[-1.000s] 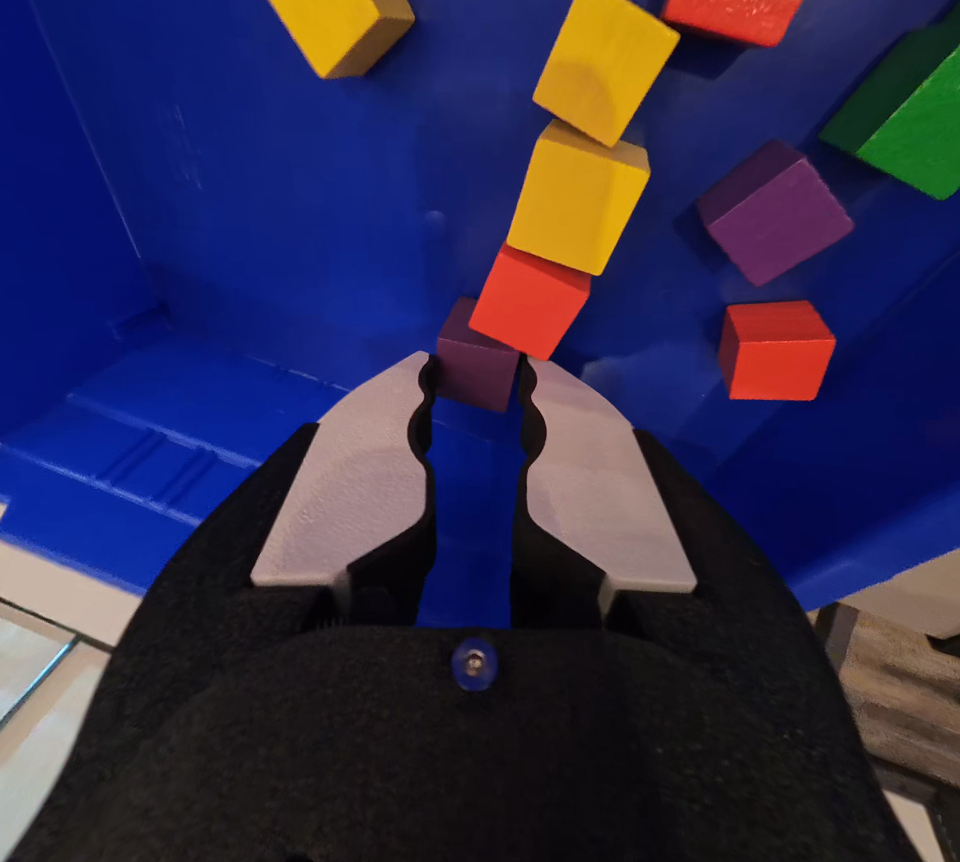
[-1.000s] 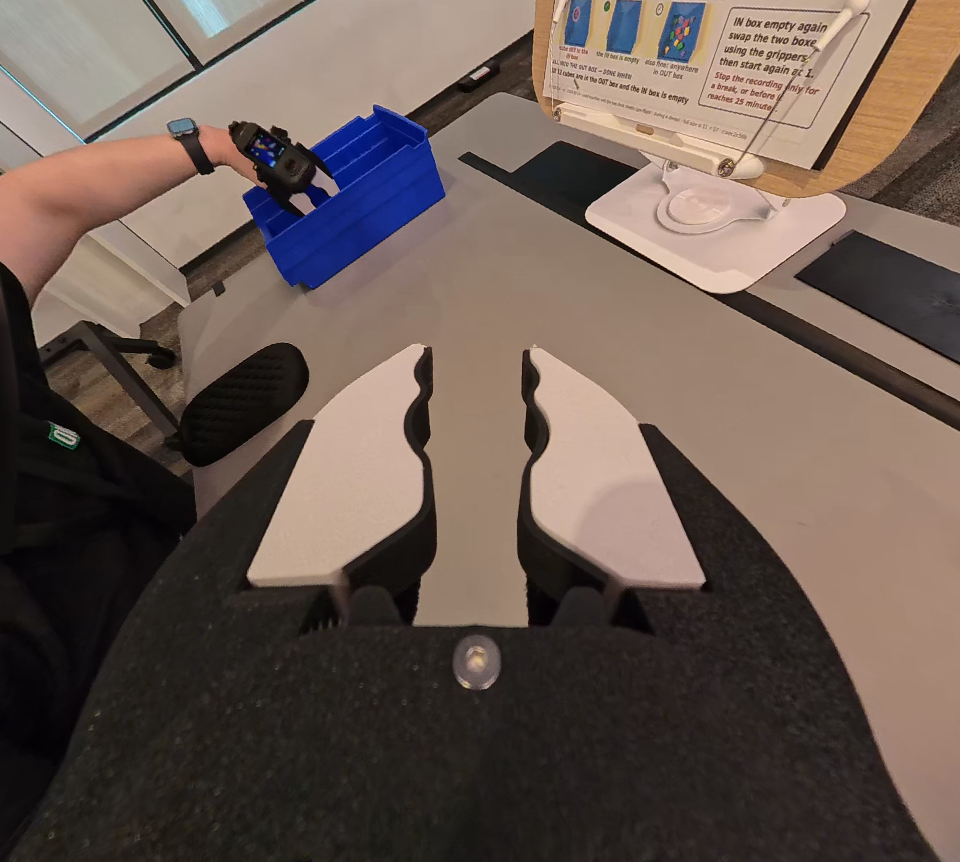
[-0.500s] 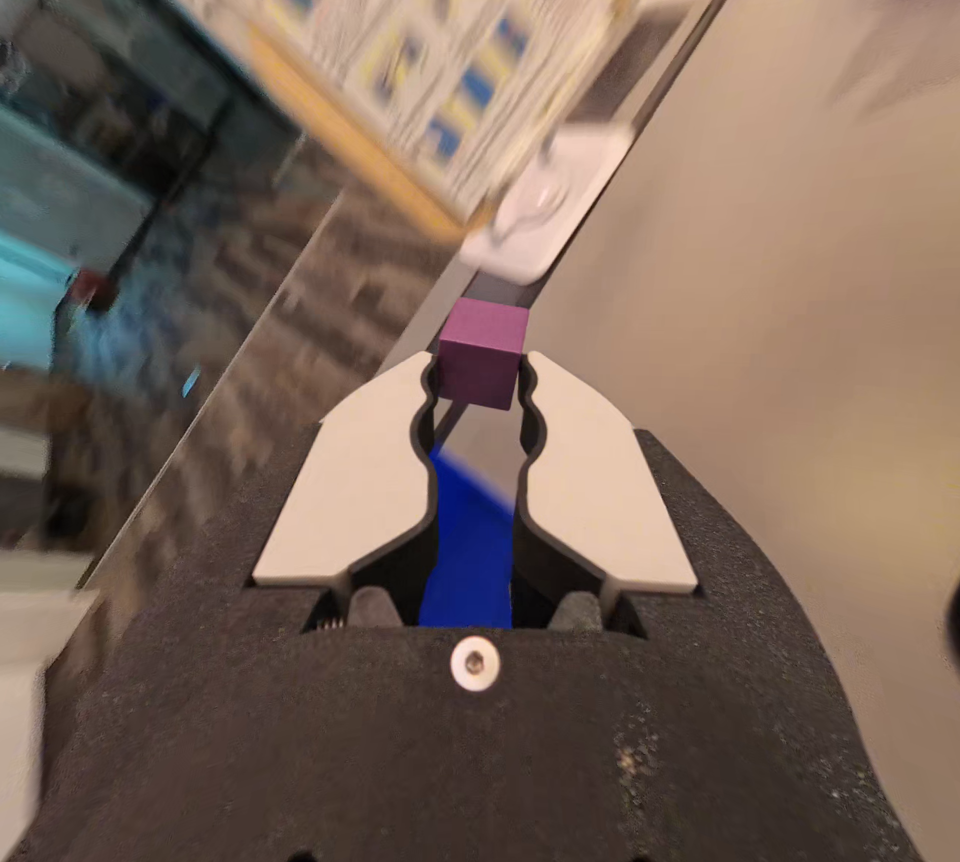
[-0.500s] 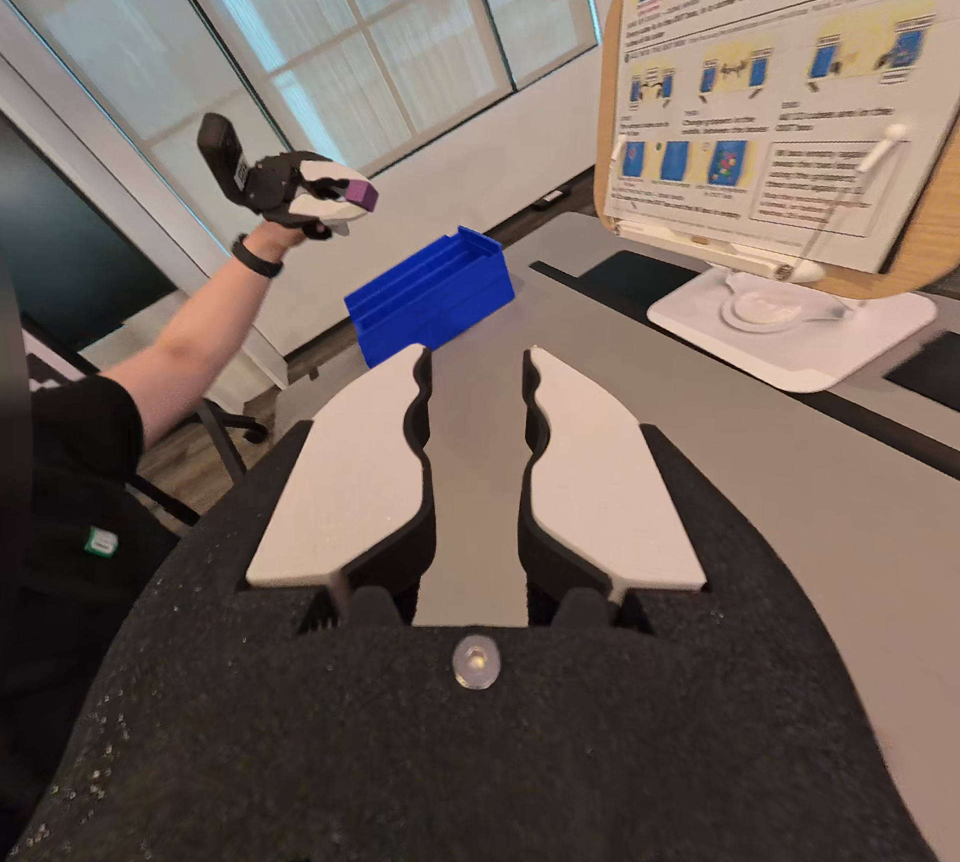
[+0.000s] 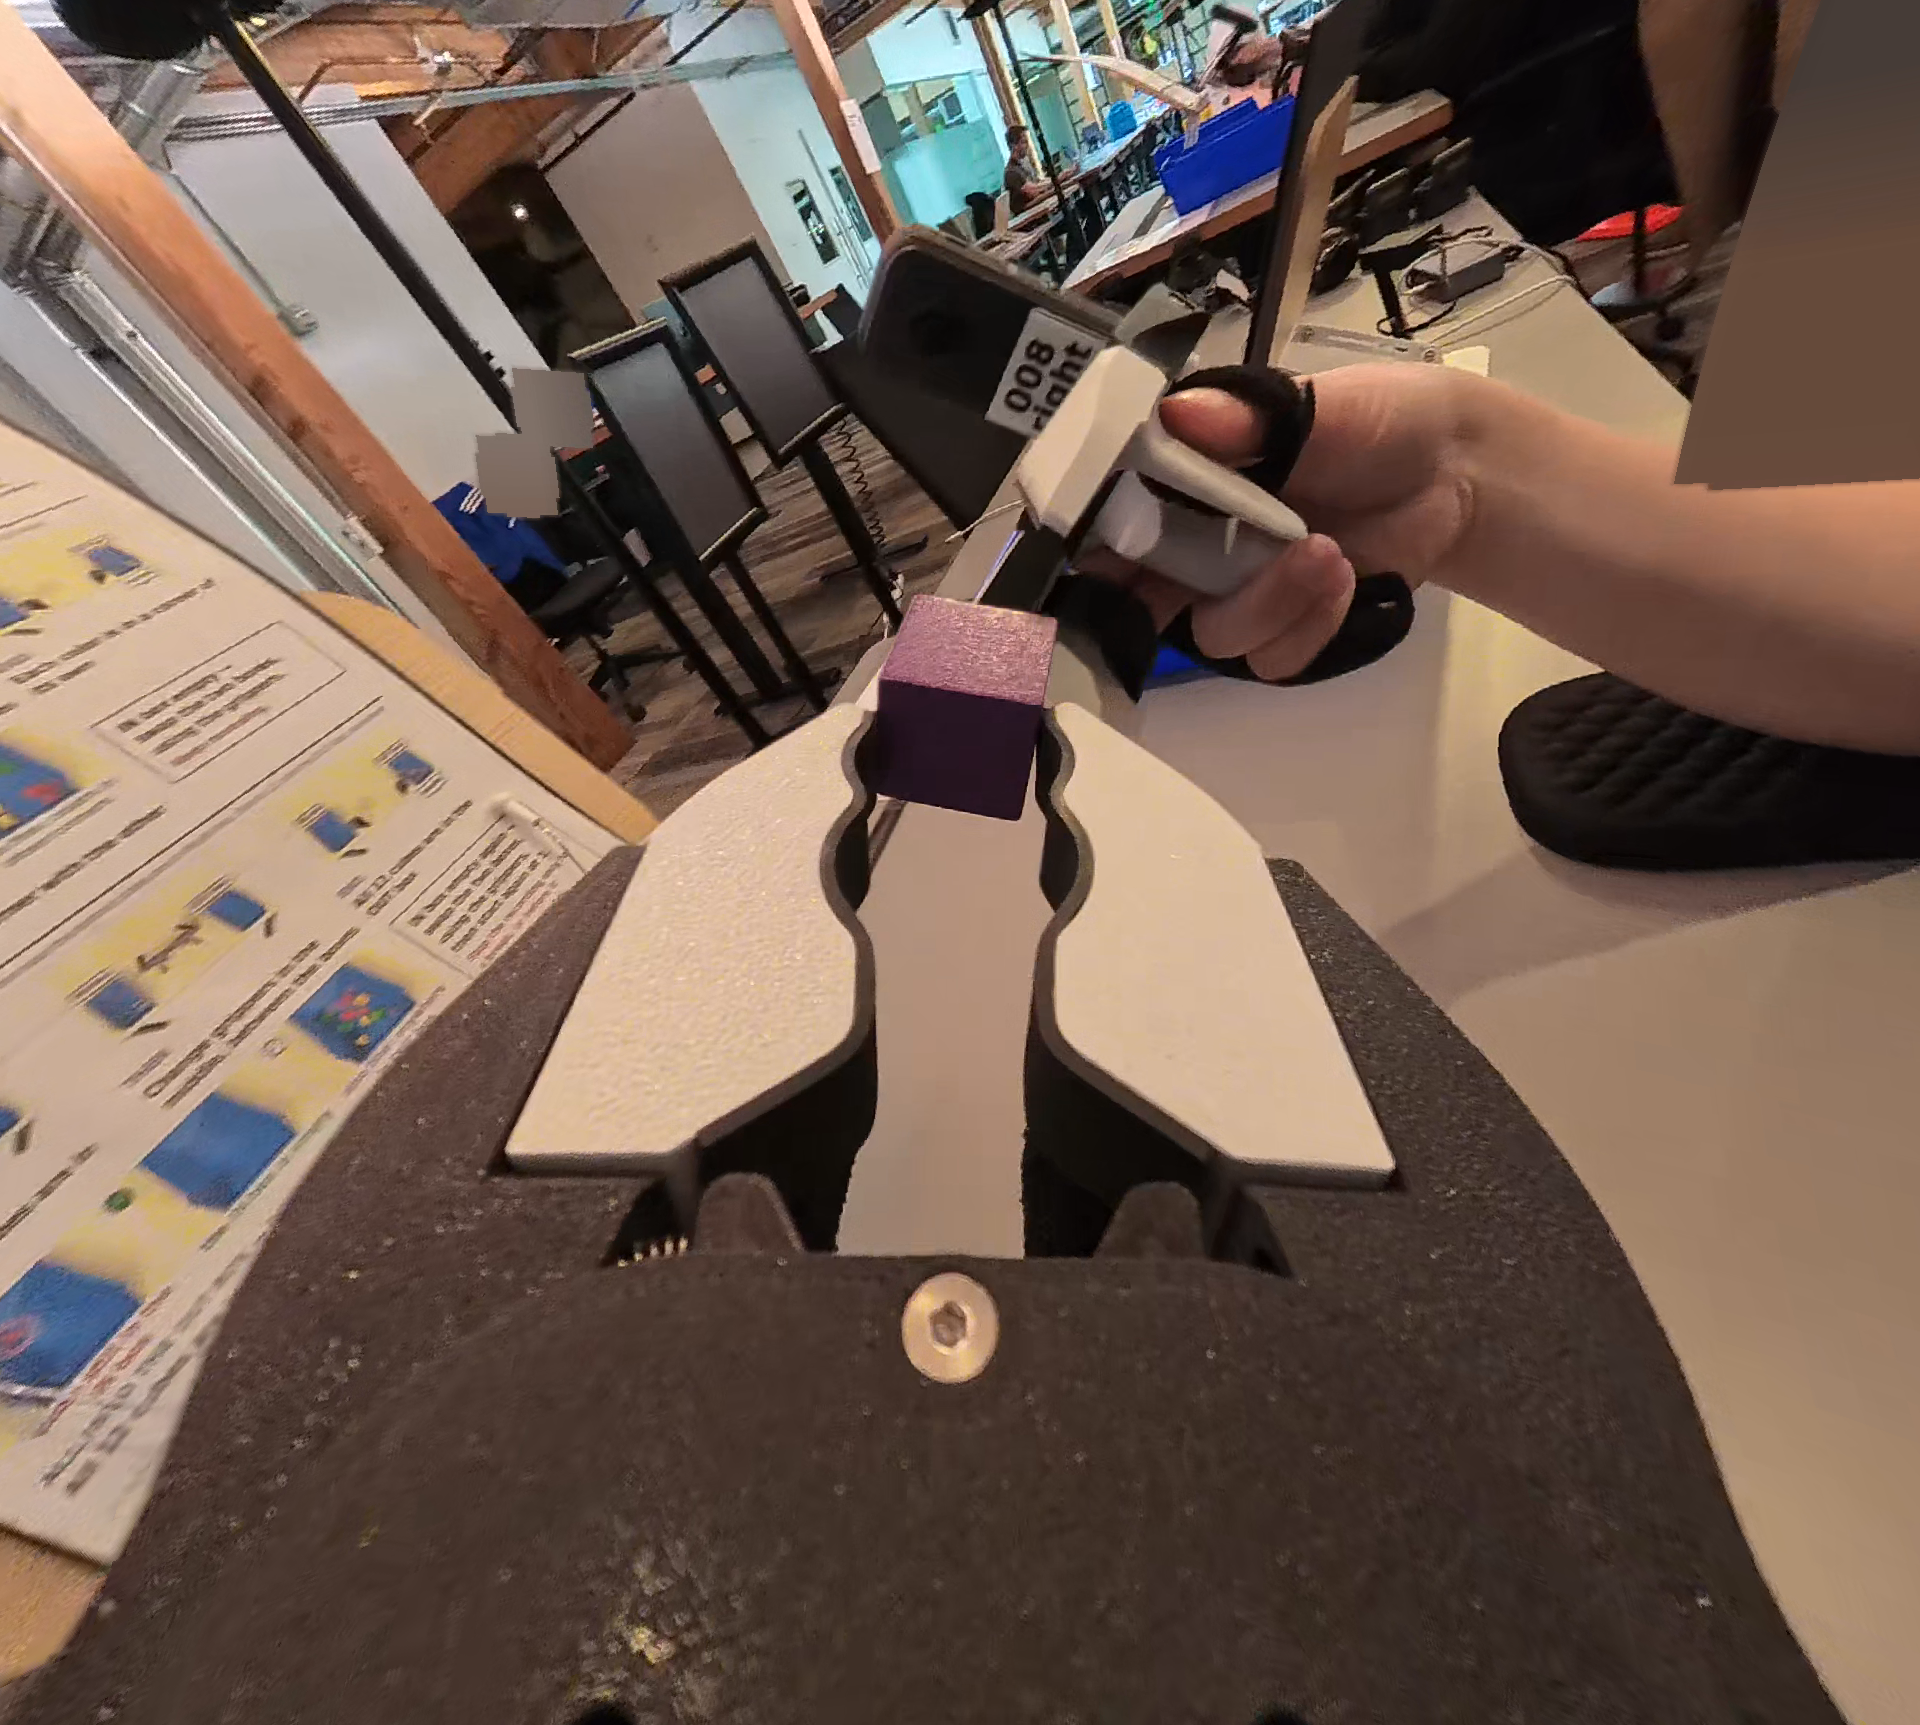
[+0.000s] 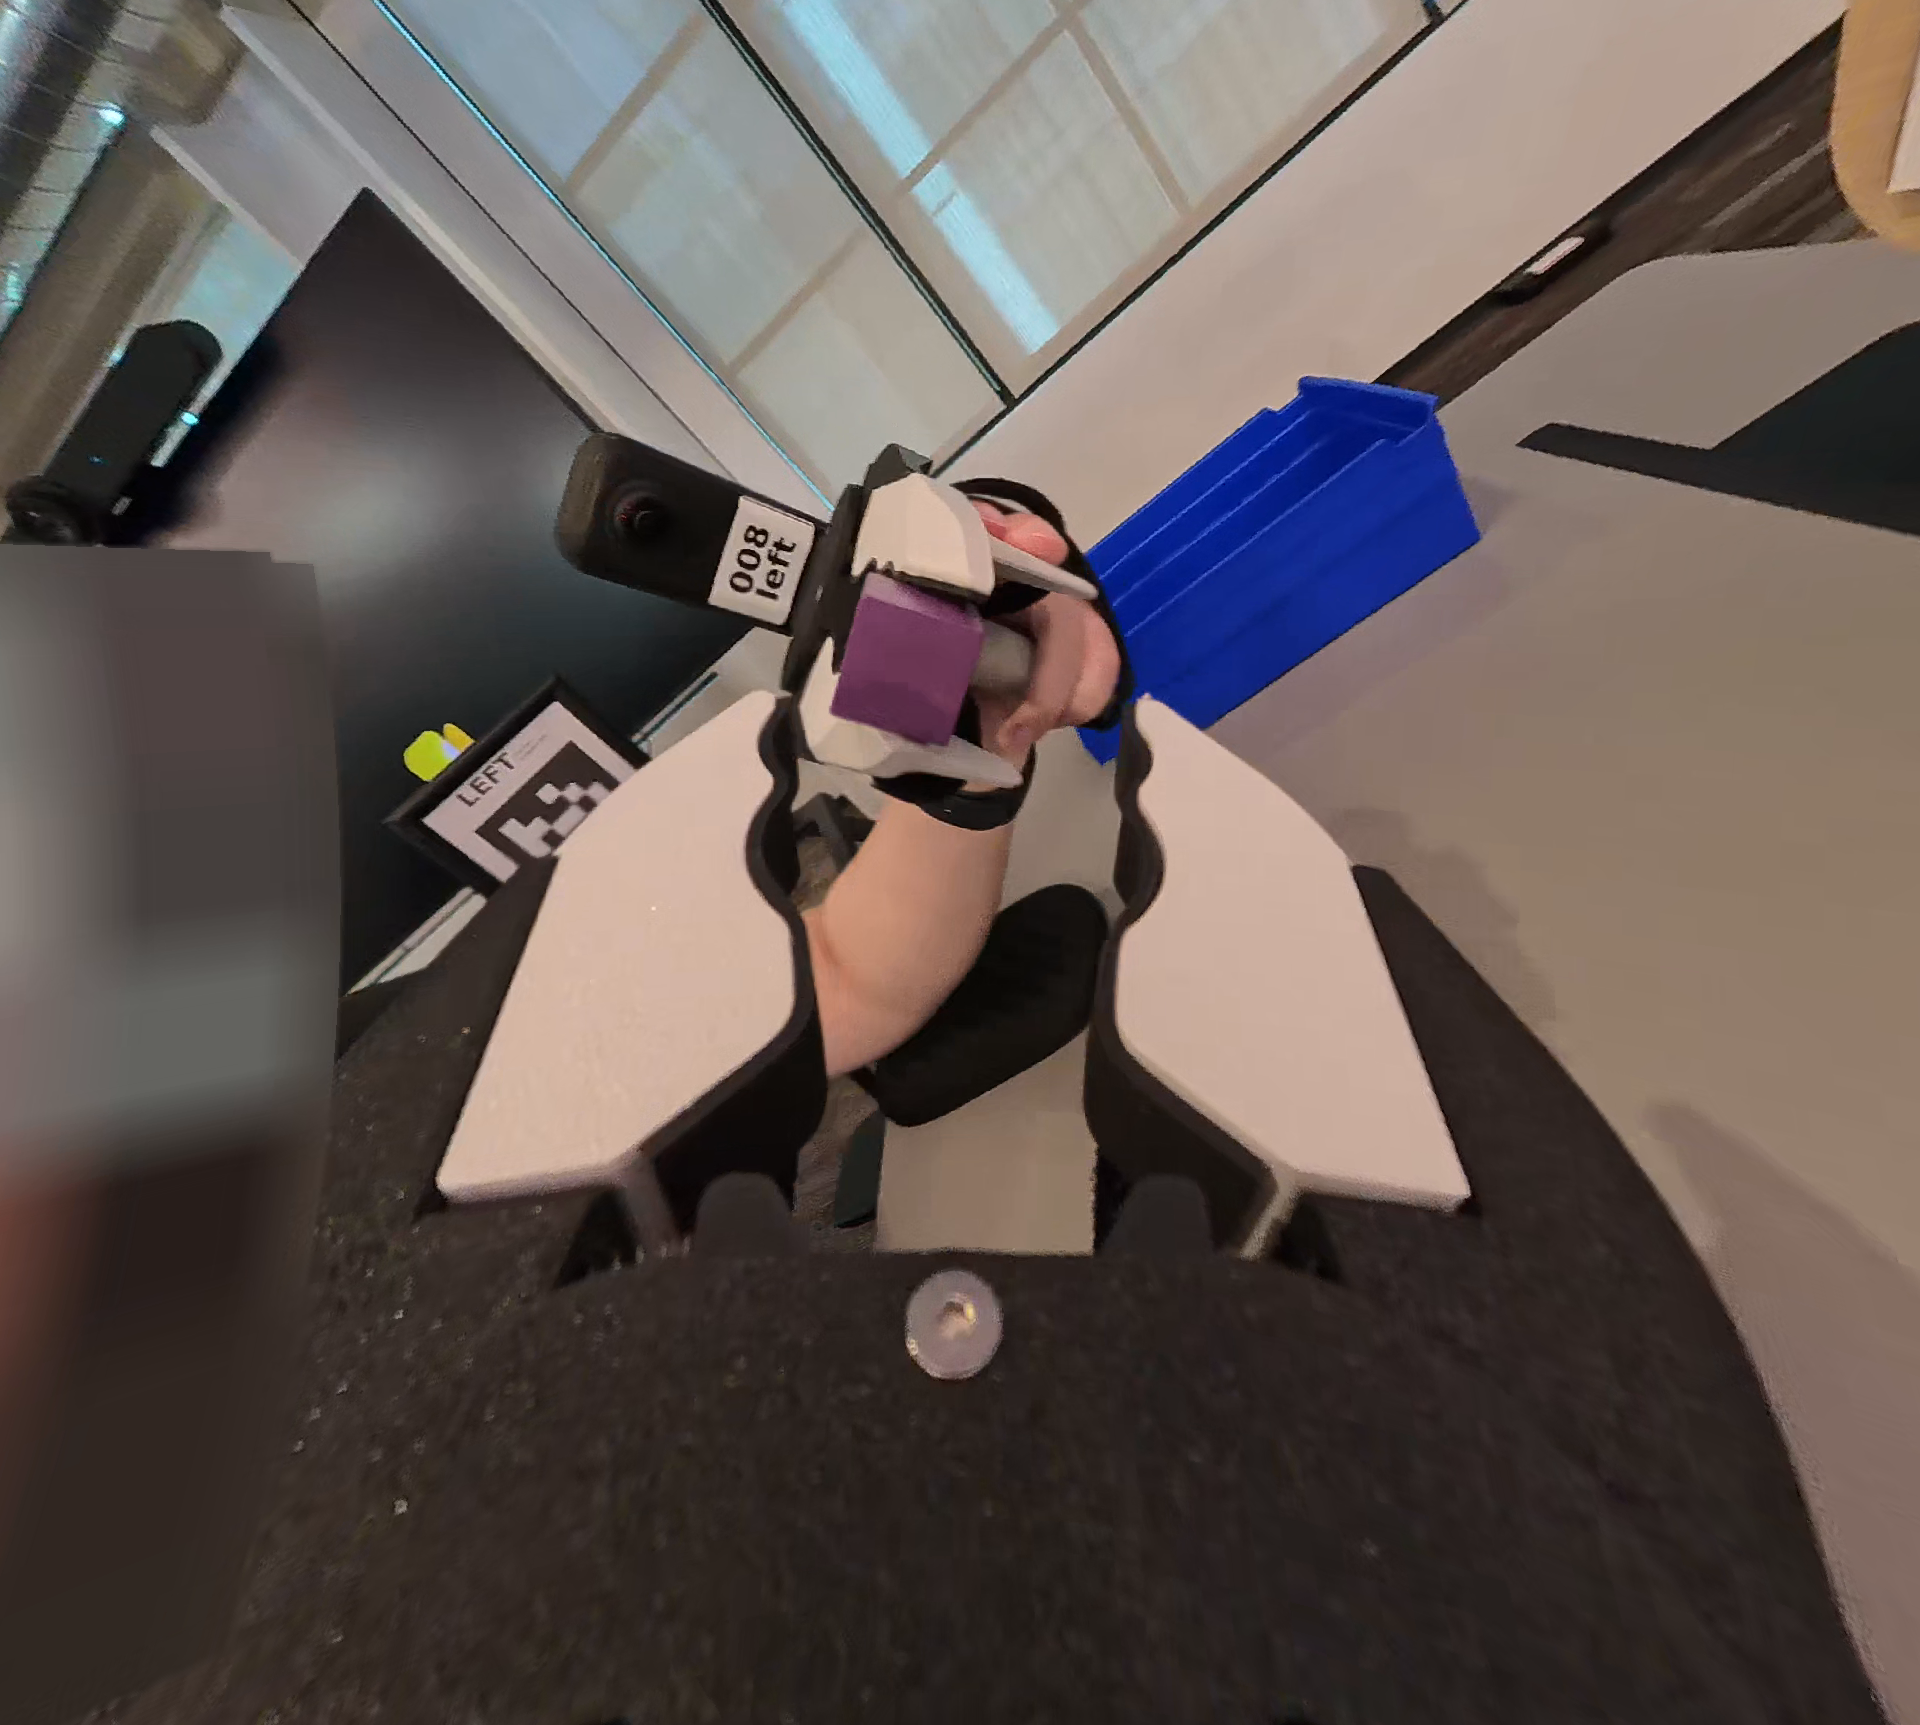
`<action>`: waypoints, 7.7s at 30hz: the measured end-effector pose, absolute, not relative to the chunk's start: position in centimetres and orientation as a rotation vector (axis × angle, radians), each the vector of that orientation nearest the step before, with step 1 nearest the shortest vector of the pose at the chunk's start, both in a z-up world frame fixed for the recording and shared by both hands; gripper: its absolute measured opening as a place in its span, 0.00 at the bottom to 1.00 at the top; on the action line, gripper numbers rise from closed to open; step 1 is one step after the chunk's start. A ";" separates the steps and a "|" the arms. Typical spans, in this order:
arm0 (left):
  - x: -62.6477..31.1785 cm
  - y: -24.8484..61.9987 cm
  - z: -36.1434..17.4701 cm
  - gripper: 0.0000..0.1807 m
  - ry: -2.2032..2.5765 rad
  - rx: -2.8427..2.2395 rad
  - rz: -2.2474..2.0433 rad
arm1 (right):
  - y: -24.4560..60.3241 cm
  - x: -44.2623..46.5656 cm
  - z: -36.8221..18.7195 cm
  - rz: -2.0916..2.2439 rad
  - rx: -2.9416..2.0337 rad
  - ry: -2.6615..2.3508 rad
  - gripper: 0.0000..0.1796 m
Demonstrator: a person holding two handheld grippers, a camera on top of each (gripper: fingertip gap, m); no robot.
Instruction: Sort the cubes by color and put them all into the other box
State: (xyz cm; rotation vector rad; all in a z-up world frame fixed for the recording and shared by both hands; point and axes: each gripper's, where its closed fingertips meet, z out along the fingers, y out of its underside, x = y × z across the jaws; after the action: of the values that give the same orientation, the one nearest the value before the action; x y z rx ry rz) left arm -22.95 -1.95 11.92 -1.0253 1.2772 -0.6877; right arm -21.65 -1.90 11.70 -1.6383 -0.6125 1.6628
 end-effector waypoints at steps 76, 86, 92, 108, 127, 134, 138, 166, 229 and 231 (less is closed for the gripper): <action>-25.7 2.1 12.1 0.20 1.016 -1.393 -0.441 | 8.3 22.1 -14.2 0.379 -2.883 -0.109 0.16; -27.5 2.0 12.7 0.20 0.986 -1.362 -0.459 | 7.2 22.4 -10.3 0.400 -2.805 -0.077 0.21; -29.1 3.0 13.4 0.20 0.955 -1.337 -0.437 | 6.3 21.7 -0.9 0.264 -2.577 -0.096 0.20; -33.7 5.1 14.7 0.16 0.842 -1.248 -0.404 | -1.1 -6.6 17.2 0.761 -1.679 -0.573 0.21; -52.2 5.5 16.9 0.14 0.748 -1.483 0.054 | 2.2 -11.9 11.1 0.706 -1.835 -0.706 0.20; -62.3 6.4 3.5 0.15 1.250 -1.943 0.284 | 1.9 -13.4 10.1 0.744 -1.863 -0.774 0.20; -65.5 7.0 -2.8 0.14 1.606 -1.966 0.351 | 1.6 -13.7 10.0 0.819 -1.861 -0.778 0.20; -70.7 7.9 -13.3 0.17 1.988 -2.222 0.256 | 1.5 -14.2 7.8 1.002 -1.935 -0.770 0.18; -25.7 2.5 8.4 0.31 1.155 -1.270 -0.386 | 1.5 -20.9 8.6 1.742 -1.697 -0.610 0.16; -26.6 3.8 8.6 0.32 1.100 -1.307 -0.276 | 1.9 -19.4 9.2 1.702 -1.692 -0.583 0.16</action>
State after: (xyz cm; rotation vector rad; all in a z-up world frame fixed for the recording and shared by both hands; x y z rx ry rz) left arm -26.62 3.80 8.63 -1.3074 1.0996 -0.2763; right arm -19.43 1.89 9.21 -1.6918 -0.5826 1.7017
